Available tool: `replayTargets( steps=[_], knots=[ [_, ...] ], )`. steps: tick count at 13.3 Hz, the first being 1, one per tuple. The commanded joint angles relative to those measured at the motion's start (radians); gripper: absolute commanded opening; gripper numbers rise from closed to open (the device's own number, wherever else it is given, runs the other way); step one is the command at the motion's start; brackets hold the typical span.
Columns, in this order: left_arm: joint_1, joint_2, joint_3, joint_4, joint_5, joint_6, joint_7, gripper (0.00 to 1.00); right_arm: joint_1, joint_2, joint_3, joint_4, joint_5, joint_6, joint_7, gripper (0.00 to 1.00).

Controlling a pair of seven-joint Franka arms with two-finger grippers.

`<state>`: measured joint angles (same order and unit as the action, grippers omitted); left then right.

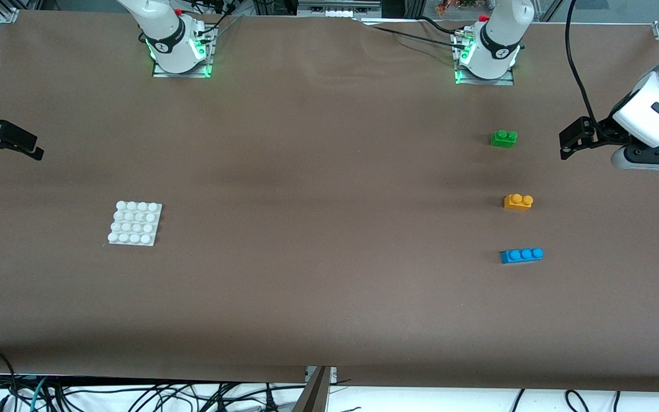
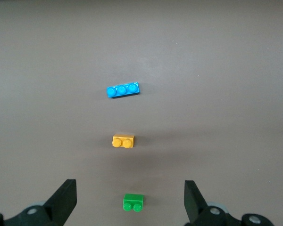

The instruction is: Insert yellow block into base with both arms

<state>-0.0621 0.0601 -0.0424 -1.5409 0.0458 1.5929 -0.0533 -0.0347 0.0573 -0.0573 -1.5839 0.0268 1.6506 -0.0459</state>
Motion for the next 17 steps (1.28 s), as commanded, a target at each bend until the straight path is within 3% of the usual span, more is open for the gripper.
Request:
replayTargets(
  steps=[1,17],
  knots=[
    [-0.001,-0.008,-0.001,0.010,-0.007,-0.011,-0.004,1.00,-0.008,0.006,0.008,0.019,-0.007,-0.011,-0.011,1.00],
    [-0.001,-0.008,0.001,0.008,-0.009,-0.028,-0.005,1.00,-0.007,0.006,0.008,0.021,-0.005,-0.011,-0.011,1.00]
  ],
)
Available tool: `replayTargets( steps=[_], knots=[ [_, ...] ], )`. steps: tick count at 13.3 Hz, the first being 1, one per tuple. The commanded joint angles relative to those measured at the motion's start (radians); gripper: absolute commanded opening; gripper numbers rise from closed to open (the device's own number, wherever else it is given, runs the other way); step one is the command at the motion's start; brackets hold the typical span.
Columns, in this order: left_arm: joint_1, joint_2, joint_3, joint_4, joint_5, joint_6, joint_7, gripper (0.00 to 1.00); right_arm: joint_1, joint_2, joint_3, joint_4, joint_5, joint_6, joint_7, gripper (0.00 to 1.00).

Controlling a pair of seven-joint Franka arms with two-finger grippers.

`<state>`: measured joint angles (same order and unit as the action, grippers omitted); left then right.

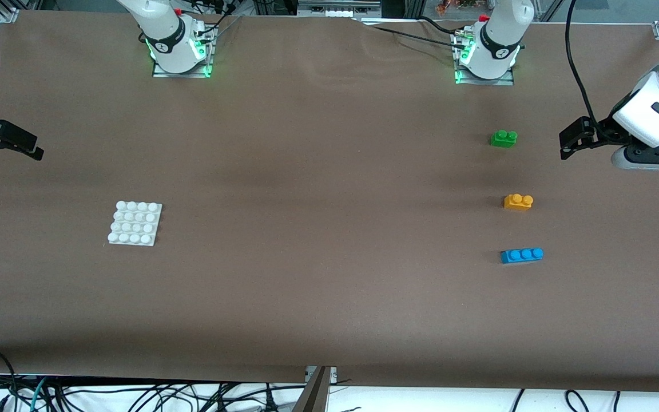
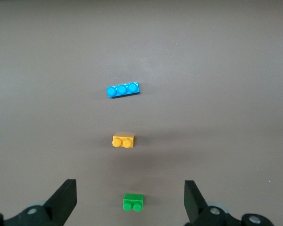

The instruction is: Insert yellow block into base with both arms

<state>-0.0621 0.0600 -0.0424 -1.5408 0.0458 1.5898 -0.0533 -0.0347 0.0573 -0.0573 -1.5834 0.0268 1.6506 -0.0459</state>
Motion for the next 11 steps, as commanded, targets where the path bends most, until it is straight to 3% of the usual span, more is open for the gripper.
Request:
replayTargets(
  steps=[1,11],
  knots=[
    [-0.001,-0.008,0.002,0.008,-0.009,-0.043,-0.005,1.00,-0.007,0.006,0.008,0.019,-0.005,-0.011,-0.011,1.00],
    [0.033,-0.042,0.004,-0.056,-0.081,-0.060,-0.022,1.00,-0.007,0.007,0.008,0.019,-0.005,-0.011,-0.009,1.00]
  ],
)
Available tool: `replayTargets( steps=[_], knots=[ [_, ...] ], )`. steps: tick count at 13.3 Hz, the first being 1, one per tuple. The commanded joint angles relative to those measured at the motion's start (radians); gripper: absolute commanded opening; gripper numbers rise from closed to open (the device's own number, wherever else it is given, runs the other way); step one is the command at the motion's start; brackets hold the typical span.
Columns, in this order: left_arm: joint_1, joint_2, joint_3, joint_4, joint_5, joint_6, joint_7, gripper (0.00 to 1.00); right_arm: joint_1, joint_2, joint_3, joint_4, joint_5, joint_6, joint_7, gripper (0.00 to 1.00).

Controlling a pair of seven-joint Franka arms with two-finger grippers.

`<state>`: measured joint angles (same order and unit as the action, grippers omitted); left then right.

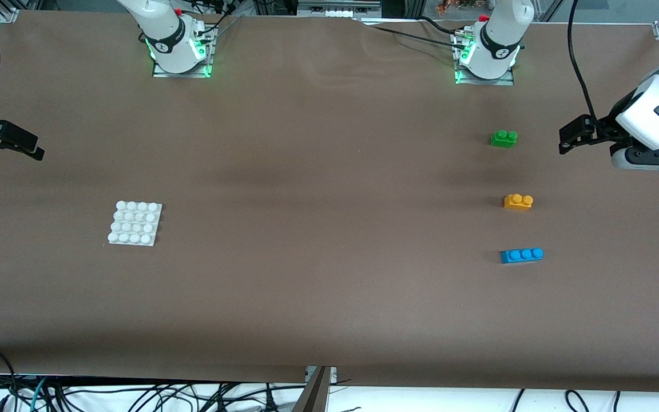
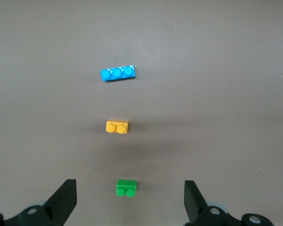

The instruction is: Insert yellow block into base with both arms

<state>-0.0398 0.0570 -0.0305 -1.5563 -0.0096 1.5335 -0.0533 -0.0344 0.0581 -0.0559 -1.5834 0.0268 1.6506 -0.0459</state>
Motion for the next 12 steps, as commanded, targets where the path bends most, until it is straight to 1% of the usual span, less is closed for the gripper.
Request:
replayTargets(
  steps=[1,12],
  knots=[
    [0.011,-0.039,-0.009,-0.039,-0.026,-0.006,-0.029,1.00,-0.007,0.006,0.007,0.019,-0.005,-0.011,-0.009,1.00],
    [0.009,-0.029,-0.009,-0.031,-0.013,0.002,-0.034,1.00,-0.007,0.005,0.007,0.019,-0.005,-0.011,-0.009,1.00]
  ],
)
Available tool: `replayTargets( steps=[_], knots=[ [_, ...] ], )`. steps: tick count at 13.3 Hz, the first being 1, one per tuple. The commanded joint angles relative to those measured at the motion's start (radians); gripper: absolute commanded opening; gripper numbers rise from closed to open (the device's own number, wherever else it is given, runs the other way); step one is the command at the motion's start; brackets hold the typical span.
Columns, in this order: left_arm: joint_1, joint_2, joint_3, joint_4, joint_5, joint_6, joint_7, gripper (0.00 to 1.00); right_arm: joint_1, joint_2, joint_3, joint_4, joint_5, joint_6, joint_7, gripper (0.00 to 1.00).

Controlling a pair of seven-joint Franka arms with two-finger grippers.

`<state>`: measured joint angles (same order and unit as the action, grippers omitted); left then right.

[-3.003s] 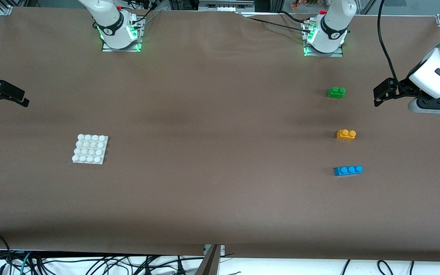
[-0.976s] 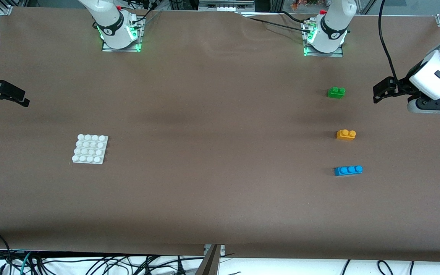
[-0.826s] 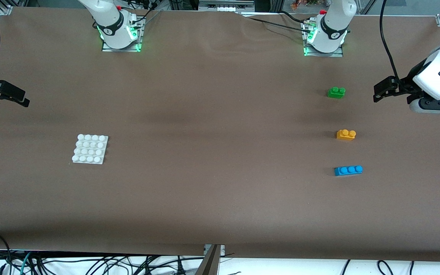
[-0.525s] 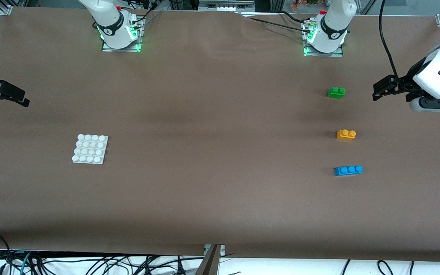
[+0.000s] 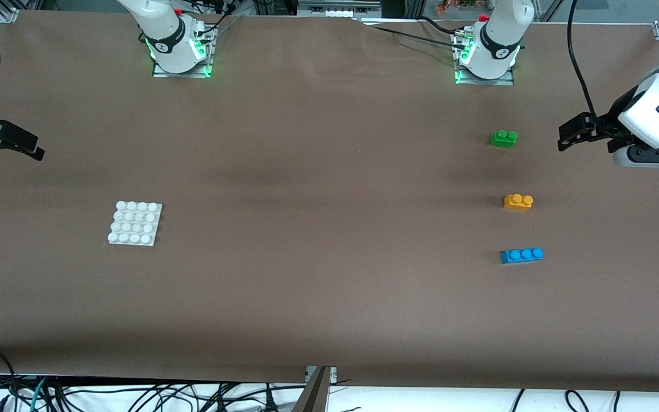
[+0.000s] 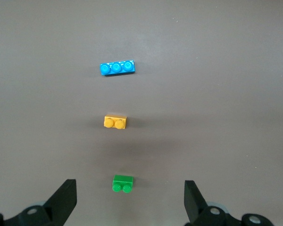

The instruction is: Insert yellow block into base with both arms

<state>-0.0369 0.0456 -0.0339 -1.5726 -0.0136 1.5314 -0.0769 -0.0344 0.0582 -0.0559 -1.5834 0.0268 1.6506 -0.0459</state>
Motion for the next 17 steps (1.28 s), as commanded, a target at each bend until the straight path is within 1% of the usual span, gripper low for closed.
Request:
replayTargets(
  steps=[1,4,17],
  knots=[
    [0.006,-0.018,-0.006,-0.014,-0.008,0.009,-0.011,1.00,-0.007,0.006,0.007,0.019,-0.005,-0.011,-0.009,1.00],
    [0.006,-0.015,-0.006,-0.014,-0.006,0.030,-0.009,1.00,-0.007,0.006,0.007,0.019,-0.005,-0.011,-0.008,1.00],
    [0.000,-0.015,-0.008,0.003,-0.006,0.023,-0.011,1.00,-0.007,0.006,0.007,0.019,-0.007,-0.011,-0.008,1.00]
  ],
)
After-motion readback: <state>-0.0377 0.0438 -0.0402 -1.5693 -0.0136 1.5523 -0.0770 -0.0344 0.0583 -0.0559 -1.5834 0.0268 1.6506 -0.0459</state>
